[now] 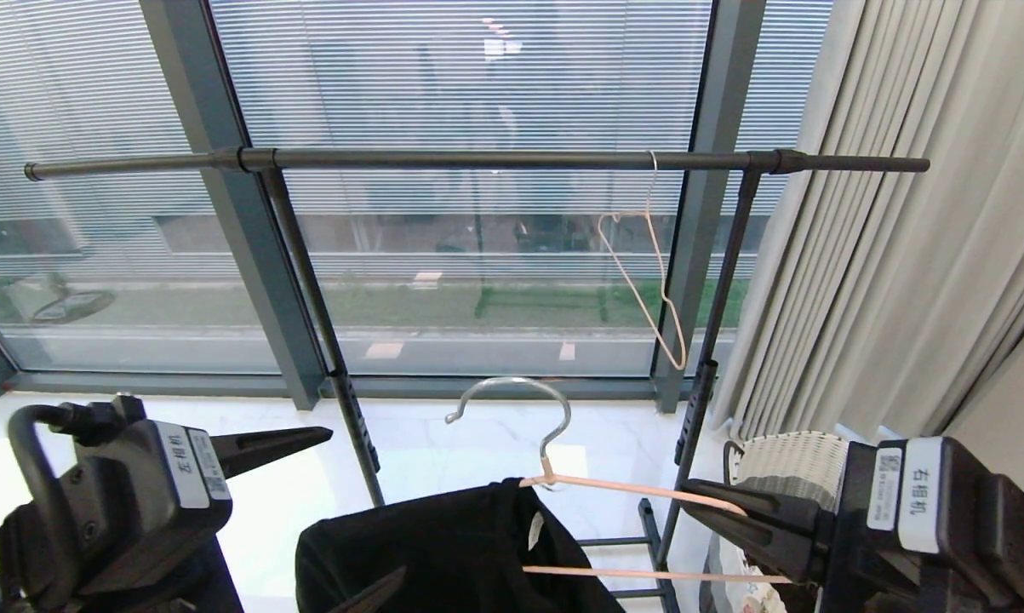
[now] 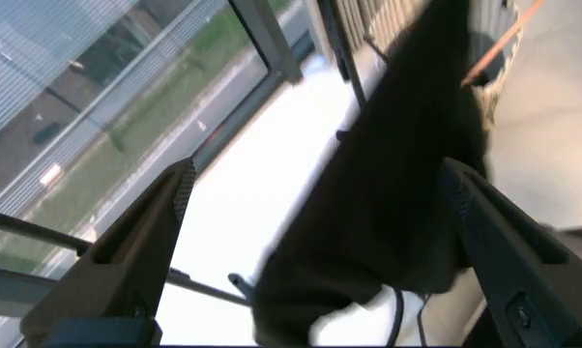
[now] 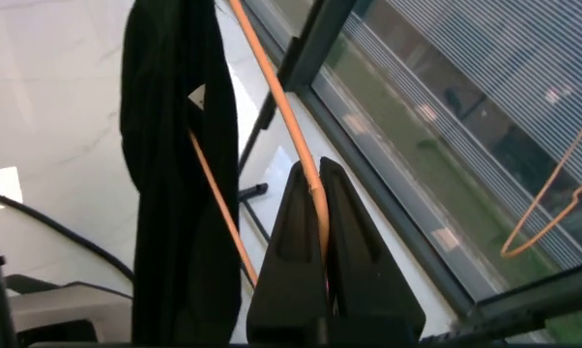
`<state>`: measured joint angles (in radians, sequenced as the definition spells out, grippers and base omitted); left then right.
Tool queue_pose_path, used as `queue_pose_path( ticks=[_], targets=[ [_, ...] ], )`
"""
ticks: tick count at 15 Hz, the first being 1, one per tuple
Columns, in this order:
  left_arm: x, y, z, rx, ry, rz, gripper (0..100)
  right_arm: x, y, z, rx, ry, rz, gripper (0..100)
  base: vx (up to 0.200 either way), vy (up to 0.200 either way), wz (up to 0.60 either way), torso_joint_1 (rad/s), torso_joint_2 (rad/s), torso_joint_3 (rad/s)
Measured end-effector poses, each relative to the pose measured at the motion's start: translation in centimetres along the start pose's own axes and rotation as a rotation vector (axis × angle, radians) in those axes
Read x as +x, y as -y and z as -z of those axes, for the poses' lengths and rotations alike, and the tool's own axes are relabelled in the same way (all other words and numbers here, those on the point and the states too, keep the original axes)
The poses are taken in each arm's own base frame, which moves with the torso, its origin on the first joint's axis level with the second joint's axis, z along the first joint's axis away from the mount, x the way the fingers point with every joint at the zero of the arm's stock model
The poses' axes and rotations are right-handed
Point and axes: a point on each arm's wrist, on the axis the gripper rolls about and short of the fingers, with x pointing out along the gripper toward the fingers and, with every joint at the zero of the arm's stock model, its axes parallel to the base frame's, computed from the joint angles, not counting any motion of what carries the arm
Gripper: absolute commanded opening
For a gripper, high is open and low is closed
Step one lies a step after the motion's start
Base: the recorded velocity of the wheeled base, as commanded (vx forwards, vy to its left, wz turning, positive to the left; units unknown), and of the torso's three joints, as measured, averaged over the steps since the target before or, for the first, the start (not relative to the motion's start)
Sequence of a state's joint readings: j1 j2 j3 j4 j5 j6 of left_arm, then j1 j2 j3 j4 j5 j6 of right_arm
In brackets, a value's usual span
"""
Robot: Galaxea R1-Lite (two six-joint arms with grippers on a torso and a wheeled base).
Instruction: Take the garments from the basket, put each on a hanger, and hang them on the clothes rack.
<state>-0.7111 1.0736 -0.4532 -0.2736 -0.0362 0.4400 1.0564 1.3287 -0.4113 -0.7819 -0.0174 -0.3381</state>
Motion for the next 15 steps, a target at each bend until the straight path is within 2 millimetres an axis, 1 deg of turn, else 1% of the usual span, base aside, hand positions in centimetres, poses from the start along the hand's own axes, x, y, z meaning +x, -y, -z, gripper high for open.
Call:
queue_pose_path(
  ticks=[4,8,11,12,15],
  targets=[
    [0.9,0.8,0.0,0.020,-0.016,0.065,100,-0.6,-1.1,-0.6,-0.013,0.036,-0.051,0,0.000,0.000,0.00,0.000,0.00,0.000],
    [1.5,2.3,-0.1,0.048,-0.014,0.161,100,-0.6,-2.0,-1.6,-0.025,0.066,-0.065,0,0.000,0.000,0.00,0.000,0.00,0.000],
    [1.8,2.5,-0.1,0.042,-0.022,0.176,100,-0.6,-2.4,-2.0,-0.028,0.079,-0.077,0,0.000,0.000,0.00,0.000,0.00,0.000],
    [1.8,2.5,-0.1,0.034,-0.024,0.177,0,-0.6,-2.6,-2.1,-0.028,0.082,-0.076,0,0.000,0.000,0.00,0.000,0.00,0.000],
    [1.9,2.5,-0.1,0.033,-0.023,0.177,0,-0.7,-2.8,-2.3,-0.029,0.088,-0.081,0,0.000,0.000,0.00,0.000,0.00,0.000]
  ],
)
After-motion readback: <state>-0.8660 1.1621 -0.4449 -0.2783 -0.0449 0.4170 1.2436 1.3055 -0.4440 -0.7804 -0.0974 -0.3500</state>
